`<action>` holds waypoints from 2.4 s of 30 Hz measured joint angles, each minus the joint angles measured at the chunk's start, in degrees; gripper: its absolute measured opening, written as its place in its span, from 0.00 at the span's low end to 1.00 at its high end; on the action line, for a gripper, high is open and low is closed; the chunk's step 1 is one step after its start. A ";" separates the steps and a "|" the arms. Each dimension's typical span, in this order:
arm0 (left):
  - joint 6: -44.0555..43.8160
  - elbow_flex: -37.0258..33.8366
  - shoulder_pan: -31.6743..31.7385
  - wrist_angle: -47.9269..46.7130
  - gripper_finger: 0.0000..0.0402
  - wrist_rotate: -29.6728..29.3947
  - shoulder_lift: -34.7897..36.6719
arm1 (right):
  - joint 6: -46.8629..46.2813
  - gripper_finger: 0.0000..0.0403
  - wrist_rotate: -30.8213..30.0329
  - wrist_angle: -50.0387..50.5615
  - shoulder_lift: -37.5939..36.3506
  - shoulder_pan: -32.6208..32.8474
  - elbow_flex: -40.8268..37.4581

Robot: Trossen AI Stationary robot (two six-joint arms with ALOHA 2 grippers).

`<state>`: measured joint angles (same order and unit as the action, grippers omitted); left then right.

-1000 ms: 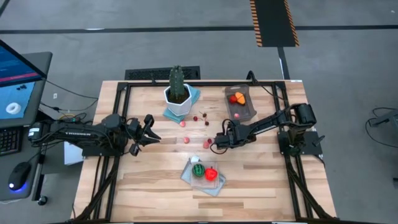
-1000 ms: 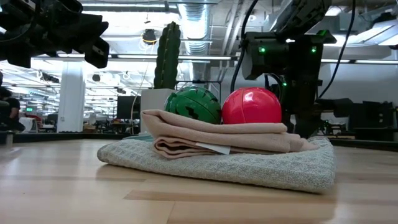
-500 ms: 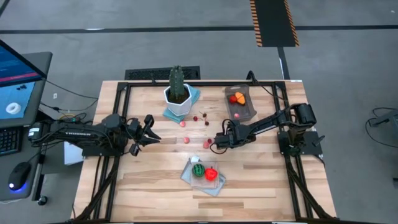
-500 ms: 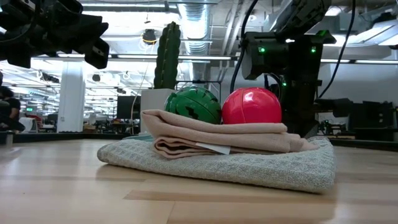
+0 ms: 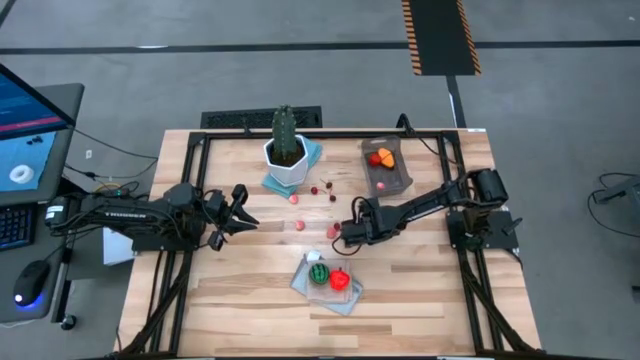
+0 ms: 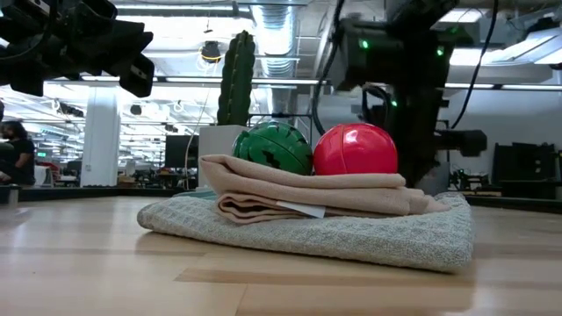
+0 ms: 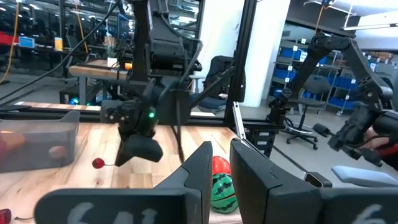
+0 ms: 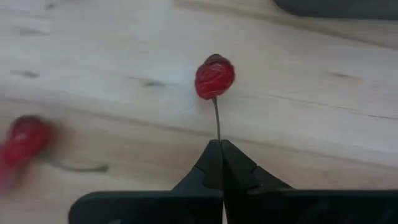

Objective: Pick and placing Produce into tupperware

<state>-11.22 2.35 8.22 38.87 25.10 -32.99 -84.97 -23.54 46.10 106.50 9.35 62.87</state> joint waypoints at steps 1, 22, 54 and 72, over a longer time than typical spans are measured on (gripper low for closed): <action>-0.02 0.00 -0.01 0.00 0.11 0.00 0.00 | 0.57 0.02 -0.81 0.01 0.00 0.37 0.76; -0.66 0.00 -0.01 -0.02 0.11 0.00 0.00 | 4.40 0.02 -10.81 26.78 -1.22 -3.95 14.33; -0.02 0.02 -2.57 -0.92 0.11 -2.25 0.01 | 30.00 0.40 -10.89 17.48 -7.04 -17.27 14.36; 0.04 0.02 -2.57 -3.30 0.11 -5.62 0.01 | 51.70 0.36 12.90 4.77 -5.89 -3.27 14.36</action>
<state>-11.17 2.37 5.65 35.57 19.48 -32.97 -33.27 -10.64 50.87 100.61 6.07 77.23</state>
